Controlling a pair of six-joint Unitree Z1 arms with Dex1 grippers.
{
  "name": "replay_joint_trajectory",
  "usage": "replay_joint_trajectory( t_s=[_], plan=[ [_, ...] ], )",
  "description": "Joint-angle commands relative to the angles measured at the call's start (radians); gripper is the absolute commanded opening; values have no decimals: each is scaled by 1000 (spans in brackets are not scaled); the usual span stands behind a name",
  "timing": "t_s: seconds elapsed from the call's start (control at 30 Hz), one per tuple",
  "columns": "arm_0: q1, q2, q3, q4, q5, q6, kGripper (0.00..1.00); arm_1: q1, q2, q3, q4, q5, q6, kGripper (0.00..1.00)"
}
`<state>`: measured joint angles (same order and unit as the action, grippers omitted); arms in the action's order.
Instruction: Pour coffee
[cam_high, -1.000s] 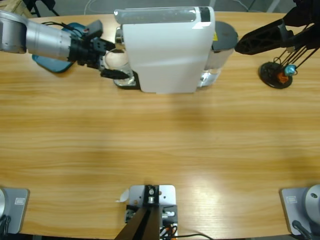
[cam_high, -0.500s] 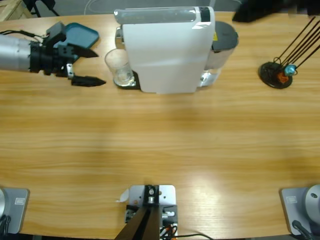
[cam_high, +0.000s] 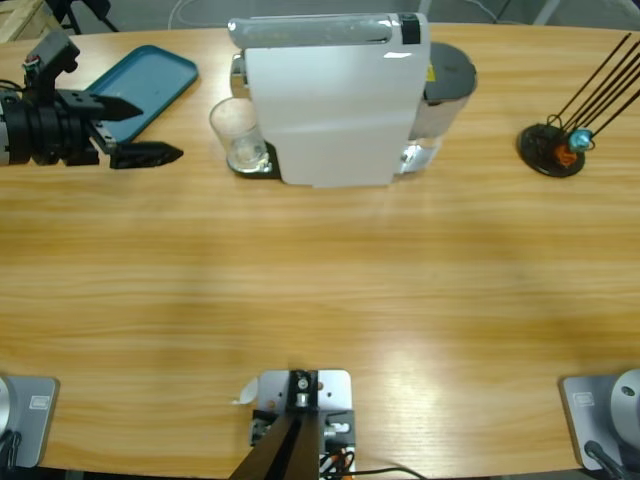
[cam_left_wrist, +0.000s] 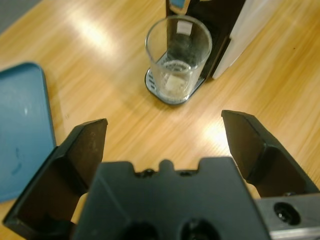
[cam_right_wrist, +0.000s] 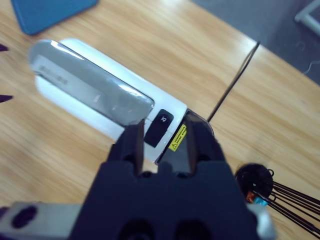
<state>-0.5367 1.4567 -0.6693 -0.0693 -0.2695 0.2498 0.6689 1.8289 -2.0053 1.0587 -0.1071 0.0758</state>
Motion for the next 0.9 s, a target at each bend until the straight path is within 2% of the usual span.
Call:
replay_joint_trajectory(
  t_s=[0.03,0.17,0.4,0.9],
  plan=[
    [-34,-51,73,26,35,-93,1000,-18,95,-38,64,7,24,0],
    [-34,-52,58,22,35,-92,1000,-20,106,-35,65,10,25,0],
    [-39,-21,50,16,31,-92,1000,-21,138,-40,73,73,25,0],
    [-45,0,48,15,32,-92,1000,-23,136,-31,76,11,19,0]
  ],
)
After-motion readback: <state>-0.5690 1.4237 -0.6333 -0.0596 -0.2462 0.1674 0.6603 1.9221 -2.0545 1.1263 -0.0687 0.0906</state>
